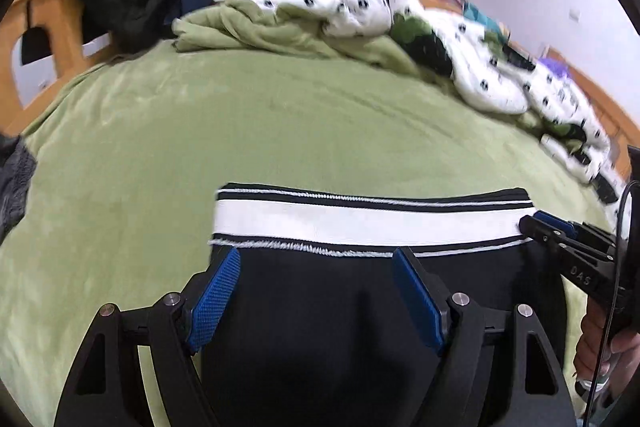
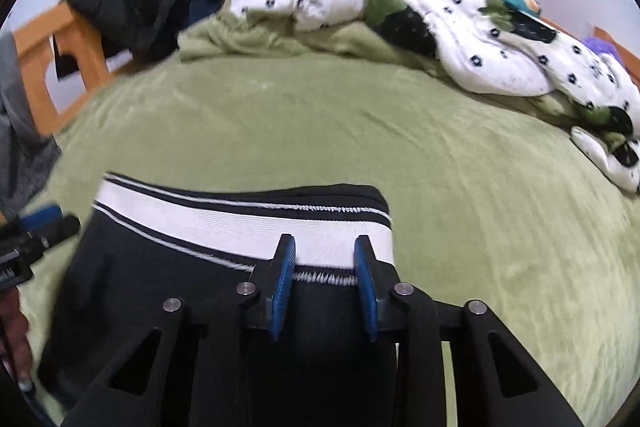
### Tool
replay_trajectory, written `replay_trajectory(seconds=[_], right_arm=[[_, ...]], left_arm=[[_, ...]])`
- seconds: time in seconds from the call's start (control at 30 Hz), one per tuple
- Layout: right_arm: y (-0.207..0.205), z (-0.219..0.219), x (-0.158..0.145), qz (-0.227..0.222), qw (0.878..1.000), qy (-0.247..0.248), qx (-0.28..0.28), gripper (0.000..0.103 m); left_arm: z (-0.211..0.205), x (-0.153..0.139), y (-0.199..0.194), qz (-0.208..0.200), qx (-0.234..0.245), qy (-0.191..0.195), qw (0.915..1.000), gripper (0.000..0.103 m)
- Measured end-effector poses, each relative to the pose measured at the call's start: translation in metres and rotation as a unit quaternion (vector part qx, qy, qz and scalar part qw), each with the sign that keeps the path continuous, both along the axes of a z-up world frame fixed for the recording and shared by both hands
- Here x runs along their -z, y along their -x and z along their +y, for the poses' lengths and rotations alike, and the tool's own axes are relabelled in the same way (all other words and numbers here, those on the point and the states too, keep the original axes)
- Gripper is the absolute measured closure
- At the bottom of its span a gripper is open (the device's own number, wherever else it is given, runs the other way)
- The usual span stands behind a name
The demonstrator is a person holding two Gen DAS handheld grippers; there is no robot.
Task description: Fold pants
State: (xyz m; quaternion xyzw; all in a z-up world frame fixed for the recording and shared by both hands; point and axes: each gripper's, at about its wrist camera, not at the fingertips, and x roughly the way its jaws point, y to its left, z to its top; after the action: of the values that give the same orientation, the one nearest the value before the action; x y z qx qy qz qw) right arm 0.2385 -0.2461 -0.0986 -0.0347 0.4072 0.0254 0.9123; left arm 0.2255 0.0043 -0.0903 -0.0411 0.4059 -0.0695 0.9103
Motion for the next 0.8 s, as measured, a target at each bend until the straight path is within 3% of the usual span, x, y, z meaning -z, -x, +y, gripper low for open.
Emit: replay_trajectory(seconds=[0.13,0.2,0.4,0.8], right_arm=[[-0.007,0.009,0.02,-0.027,0.998,0.057,-0.016,0.08],[-0.011,0.014,0.02,-0.025,0.997,0.069,-0.015,0.08],[-0.013,0.004,0.024,-0.029,0.999,0.038,-0.016,0.08],[-0.01,0.008,0.024,-0.032,0.998,0.047,-0.014,0.08]], left_arm=[[-0.006,0.041,-0.029,0.063,-0.01,-0.009,0.9979,0.024],[-0.006,0.043,-0.029,0.054,-0.005,-0.004,0.9985,0.018],[-0.003,0.045,-0.028,0.054,0.009,0.004,0.9985,0.015],[-0.002,0.047,-0.03,0.063,0.013,-0.003,0.9979,0.008]])
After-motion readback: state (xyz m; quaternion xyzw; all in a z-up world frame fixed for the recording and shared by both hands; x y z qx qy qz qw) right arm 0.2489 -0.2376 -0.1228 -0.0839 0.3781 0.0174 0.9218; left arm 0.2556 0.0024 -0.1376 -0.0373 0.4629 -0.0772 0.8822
